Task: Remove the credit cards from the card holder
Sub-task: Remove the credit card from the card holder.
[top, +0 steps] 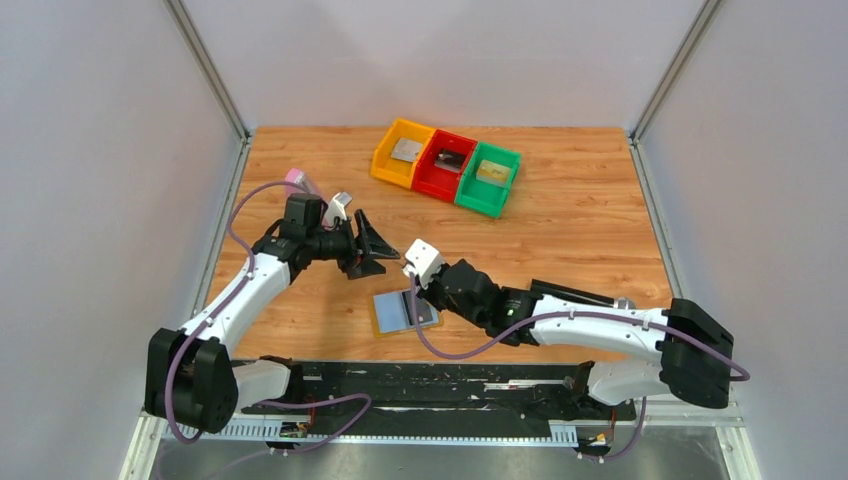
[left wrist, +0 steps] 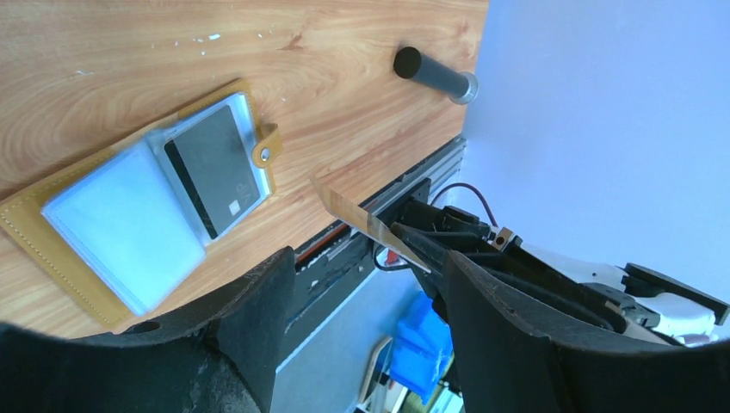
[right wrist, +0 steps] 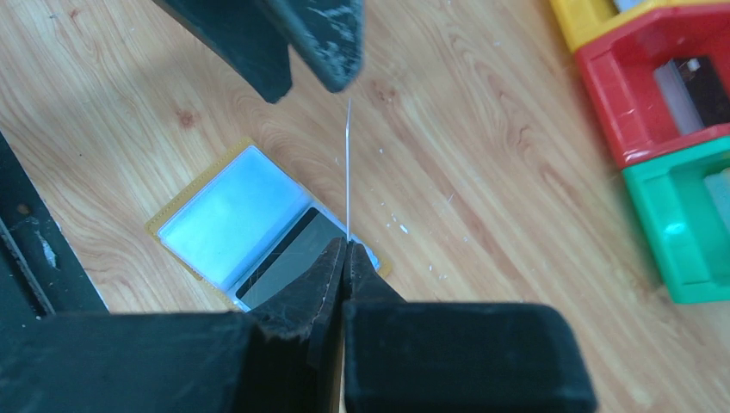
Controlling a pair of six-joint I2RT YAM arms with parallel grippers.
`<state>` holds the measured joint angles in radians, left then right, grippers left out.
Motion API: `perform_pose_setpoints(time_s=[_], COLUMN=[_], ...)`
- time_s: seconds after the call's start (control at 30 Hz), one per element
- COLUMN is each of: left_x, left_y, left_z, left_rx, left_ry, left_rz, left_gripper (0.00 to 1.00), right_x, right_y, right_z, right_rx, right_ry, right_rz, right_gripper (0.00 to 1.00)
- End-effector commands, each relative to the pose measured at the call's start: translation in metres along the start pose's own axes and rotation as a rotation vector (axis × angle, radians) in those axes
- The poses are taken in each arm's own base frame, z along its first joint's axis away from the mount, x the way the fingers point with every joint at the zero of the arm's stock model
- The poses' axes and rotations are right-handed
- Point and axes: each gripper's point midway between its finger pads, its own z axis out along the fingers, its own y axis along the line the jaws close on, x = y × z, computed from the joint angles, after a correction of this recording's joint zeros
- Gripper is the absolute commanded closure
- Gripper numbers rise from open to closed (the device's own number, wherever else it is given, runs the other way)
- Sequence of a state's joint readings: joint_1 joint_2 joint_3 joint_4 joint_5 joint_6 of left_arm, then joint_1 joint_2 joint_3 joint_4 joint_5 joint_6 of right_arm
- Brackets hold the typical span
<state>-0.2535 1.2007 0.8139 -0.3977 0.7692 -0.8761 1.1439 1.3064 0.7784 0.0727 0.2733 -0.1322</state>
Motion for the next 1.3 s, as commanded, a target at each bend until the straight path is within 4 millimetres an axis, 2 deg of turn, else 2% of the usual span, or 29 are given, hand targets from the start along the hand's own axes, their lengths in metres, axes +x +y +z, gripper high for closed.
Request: perform_pose_setpoints(time_s=[0.0,0.27,0.43,0.53,0.6,0.7,0.8,0.83,1.0,1.1,1.27], left_x=[0.0,0.005,0.006,0.005,0.005,0.006,0.007,0.006,0.003,-0.001,-0.002], left_y=[-0.012,0.008,0.011,0.011,0.011,0.011,0.011,0.01,0.007,0.004,-0.005], left_z=[-0.001,0.009,0.012,0.012,0.013,0.014,0.014,0.014,0.016,0.018,0.017], left_rx=[0.076,0.046,0.049,0.051,0.054,0.062,0.066,0.072,0.121,0.158,0.236], left_ry=[-0.007,0.009,0.018,0.012,0.017,0.025,0.024,0.019,0.004,-0.01,-0.018], left_rz=[-0.017,-0.056,-0.07,-0.073,-0.076,-0.085,-0.083,-0.07,0.005,0.066,0.173], left_gripper=[0.28,0.33,0.48,0.52,0.58,0.73,0.95,0.98,1.0,1.0,1.0], right_x=[-0.023,-0.027,-0.025,-0.02,-0.017,-0.012,-0.007,-0.006,-0.009,-0.016,-0.036], right_y=[-0.008,0.01,0.016,0.02,0.022,0.025,0.025,0.025,0.022,0.015,-0.006], right_z=[0.002,0.008,0.01,0.011,0.013,0.015,0.015,0.015,0.007,-0.002,-0.023], right_rx=[0.097,0.099,0.091,0.083,0.079,0.078,0.082,0.086,0.059,-0.017,-0.172], right_ry=[-0.049,-0.055,-0.049,-0.04,-0.034,-0.021,-0.005,-0.001,0.015,0.043,0.022], right_rz=[-0.104,-0.169,-0.193,-0.21,-0.225,-0.239,-0.222,-0.206,-0.033,0.177,0.558], right_gripper=[1.0,1.0,1.0,1.0,1.0,1.0,0.97,0.94,0.74,0.68,0.65])
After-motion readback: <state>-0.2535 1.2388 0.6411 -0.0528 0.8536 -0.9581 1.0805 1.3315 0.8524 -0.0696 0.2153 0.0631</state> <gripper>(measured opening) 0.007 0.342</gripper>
